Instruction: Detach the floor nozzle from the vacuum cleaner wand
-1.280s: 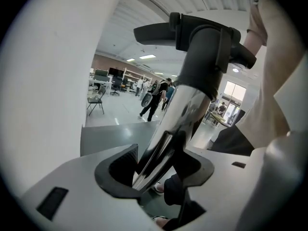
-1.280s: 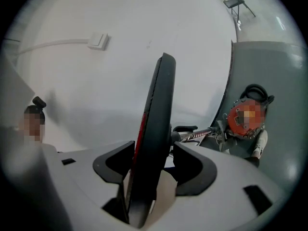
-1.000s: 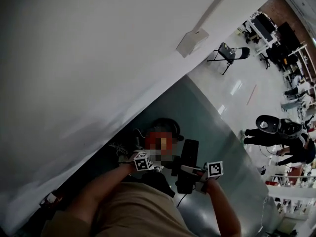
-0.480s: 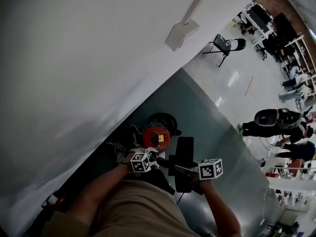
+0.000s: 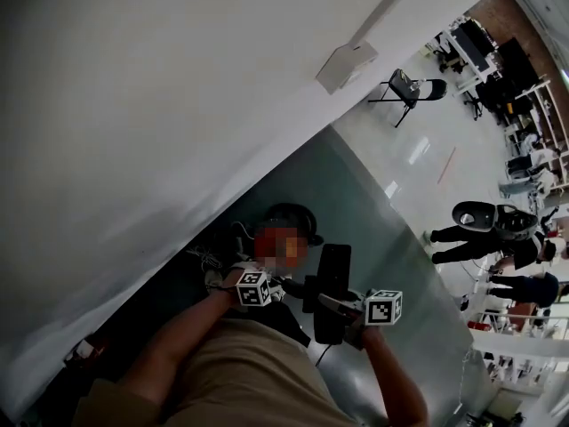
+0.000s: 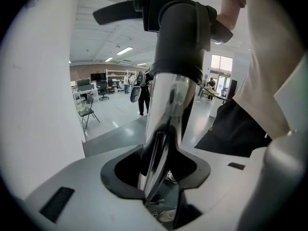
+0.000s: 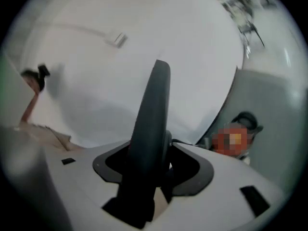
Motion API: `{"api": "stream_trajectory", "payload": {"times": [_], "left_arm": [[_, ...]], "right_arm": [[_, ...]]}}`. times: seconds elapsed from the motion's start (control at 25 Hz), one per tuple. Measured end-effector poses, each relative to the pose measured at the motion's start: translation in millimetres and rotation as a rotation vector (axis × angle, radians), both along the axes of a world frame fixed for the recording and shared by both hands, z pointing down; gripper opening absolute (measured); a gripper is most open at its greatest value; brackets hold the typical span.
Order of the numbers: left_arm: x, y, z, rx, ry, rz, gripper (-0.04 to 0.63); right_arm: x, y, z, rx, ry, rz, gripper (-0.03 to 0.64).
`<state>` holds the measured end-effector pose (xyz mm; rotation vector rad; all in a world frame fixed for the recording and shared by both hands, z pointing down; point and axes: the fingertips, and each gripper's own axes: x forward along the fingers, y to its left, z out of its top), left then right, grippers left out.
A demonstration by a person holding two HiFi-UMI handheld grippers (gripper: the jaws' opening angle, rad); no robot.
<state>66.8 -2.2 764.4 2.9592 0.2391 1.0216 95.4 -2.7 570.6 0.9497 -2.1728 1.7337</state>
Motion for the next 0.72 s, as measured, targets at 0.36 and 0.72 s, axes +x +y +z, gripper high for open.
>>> {"api": "stream_trajectory", "payload": {"times": [0.36, 0.72], "left_arm": [[1.7, 13.5, -1.2, 0.049, -0.046, 0.033, 0.144], [-4.3, -0.5, -2.0, 0.044, -0.049, -0.024, 0.146]], "right_arm": [[9.5, -1.7, 2.2, -0.081, -0.396, 0.057, 0.230], [-0.1, -4.9, -12.6, 0.080, 0.156, -0.082, 0.233]]}}
